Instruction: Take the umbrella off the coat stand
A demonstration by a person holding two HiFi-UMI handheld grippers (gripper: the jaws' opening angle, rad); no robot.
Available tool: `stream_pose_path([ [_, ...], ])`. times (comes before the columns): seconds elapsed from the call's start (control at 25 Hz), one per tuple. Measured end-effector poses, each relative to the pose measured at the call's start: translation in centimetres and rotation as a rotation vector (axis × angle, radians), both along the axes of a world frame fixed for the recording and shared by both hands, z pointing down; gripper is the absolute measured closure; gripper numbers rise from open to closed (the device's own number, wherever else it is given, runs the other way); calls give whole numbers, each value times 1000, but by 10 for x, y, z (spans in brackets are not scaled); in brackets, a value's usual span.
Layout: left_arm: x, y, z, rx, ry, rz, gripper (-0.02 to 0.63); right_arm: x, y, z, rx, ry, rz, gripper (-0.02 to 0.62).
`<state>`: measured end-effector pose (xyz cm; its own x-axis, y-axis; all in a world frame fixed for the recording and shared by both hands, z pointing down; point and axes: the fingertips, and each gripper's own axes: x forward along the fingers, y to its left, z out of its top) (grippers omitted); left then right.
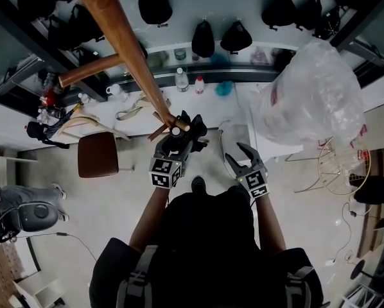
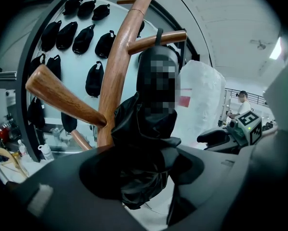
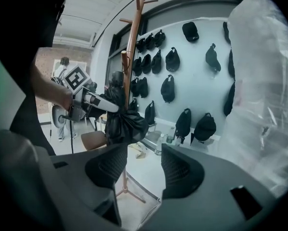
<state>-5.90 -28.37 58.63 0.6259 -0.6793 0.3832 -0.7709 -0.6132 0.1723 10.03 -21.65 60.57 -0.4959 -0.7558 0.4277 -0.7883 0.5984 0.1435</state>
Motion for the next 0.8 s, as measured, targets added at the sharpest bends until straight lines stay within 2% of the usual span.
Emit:
stream_pose_path([
  [0.24,5,6,-8,26,-2,-1,350,-2,6,5,-13,-6,-25,374],
  [0.8,13,23,-20,32,7,-78,350,8,12,-9,3,9,-129,376],
])
